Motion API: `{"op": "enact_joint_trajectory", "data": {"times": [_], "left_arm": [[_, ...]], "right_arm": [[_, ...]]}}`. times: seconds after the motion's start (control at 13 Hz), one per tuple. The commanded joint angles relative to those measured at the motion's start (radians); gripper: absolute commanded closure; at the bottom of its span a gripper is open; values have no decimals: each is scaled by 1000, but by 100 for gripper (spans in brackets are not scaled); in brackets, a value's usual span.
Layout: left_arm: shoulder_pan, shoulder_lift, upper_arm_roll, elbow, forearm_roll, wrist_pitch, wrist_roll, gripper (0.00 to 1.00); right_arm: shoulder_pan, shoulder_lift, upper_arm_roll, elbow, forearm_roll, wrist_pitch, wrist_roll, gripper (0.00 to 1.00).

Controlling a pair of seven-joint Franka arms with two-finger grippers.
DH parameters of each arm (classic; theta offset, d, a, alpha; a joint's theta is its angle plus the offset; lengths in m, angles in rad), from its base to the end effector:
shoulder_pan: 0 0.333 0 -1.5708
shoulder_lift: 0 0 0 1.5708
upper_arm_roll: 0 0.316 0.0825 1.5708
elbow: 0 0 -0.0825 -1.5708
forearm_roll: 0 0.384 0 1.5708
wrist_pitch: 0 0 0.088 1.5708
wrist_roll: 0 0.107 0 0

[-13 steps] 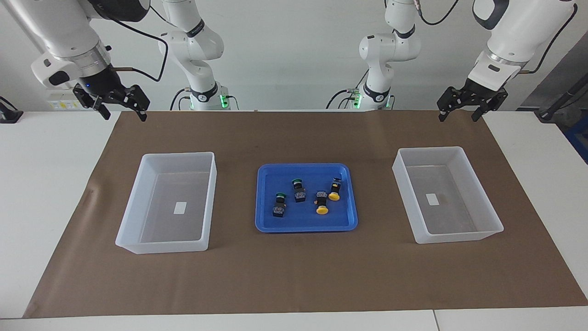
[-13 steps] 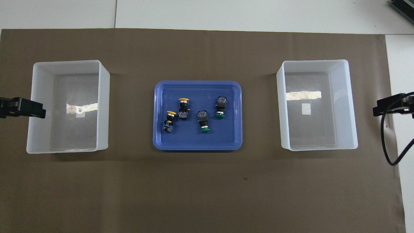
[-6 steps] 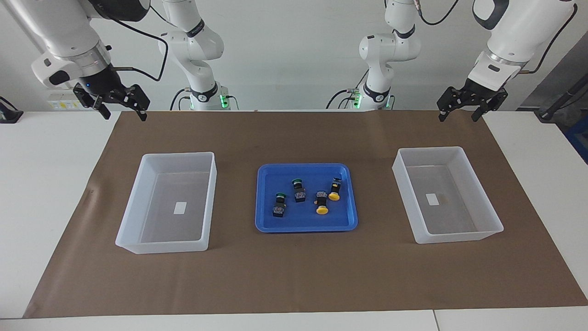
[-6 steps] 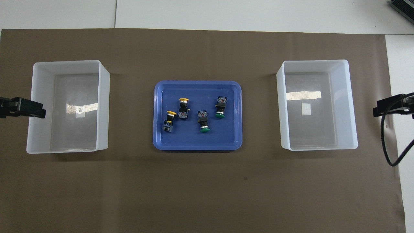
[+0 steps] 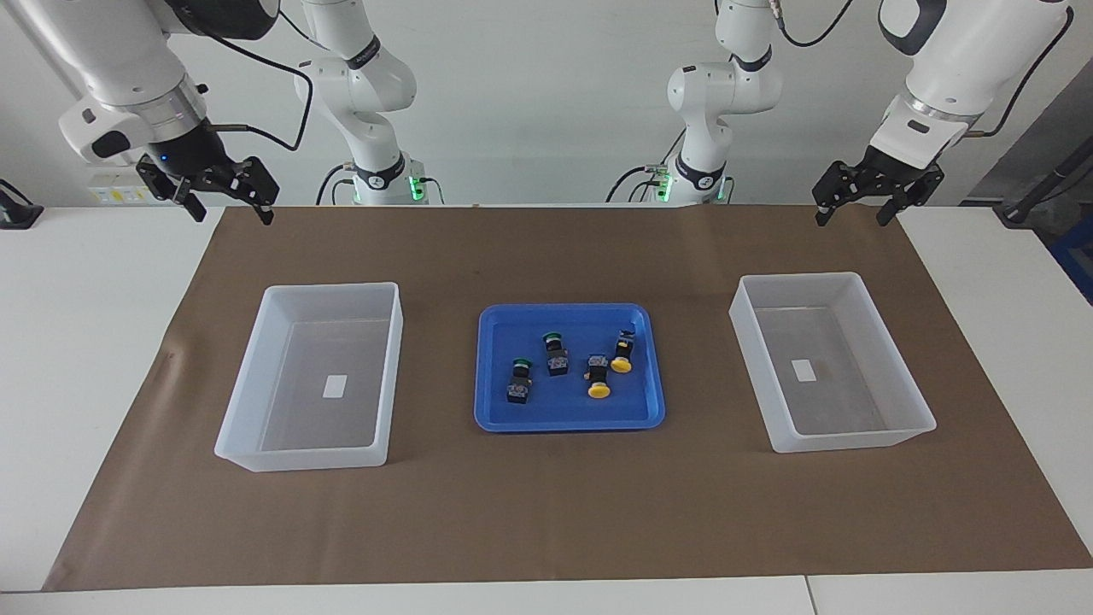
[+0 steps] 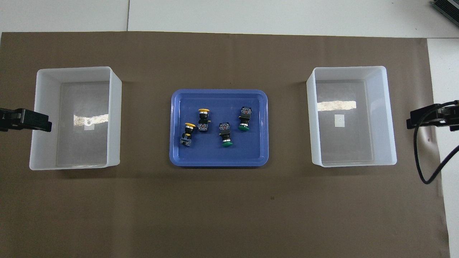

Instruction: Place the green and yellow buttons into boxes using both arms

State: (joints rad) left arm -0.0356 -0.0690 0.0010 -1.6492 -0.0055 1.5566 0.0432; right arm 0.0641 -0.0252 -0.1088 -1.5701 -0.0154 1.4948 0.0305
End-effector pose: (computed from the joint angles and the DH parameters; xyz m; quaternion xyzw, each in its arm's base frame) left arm 0.5304 -0.0189 0.6238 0.9992 -0.0389 -0.0118 0.0028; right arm 0.5382 -0.0266 0.6320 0.9989 -0.0379 -0.0252 0.0061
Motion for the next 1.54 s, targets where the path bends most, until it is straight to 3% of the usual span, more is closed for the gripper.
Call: {"op": "enact_joint_trajectory", "data": {"times": [0.0,0.38,0.69,0.92,1.08,1.46], "left_arm": [[-53,-29,2,-52,18,29,-10,0],[-154,-101,2,-276,18,294,-92,0],[-272,-72,2,-377,18,437,-169,0],[-351,18,4,-397,19,528,-297,0],[-389,76,4,-399,19,594,-344,0],[-418,87,4,-466,19,718,-361,0]], "right_arm": [[-1,-25,-11,-36,0,24,9,0],[-1,-27,-11,-37,2,24,14,0],[5,-30,-9,-83,3,96,12,0],[32,-24,-8,-148,5,203,20,0],[48,25,-3,-146,3,255,37,0],[106,183,0,-123,-1,438,127,0]]}}
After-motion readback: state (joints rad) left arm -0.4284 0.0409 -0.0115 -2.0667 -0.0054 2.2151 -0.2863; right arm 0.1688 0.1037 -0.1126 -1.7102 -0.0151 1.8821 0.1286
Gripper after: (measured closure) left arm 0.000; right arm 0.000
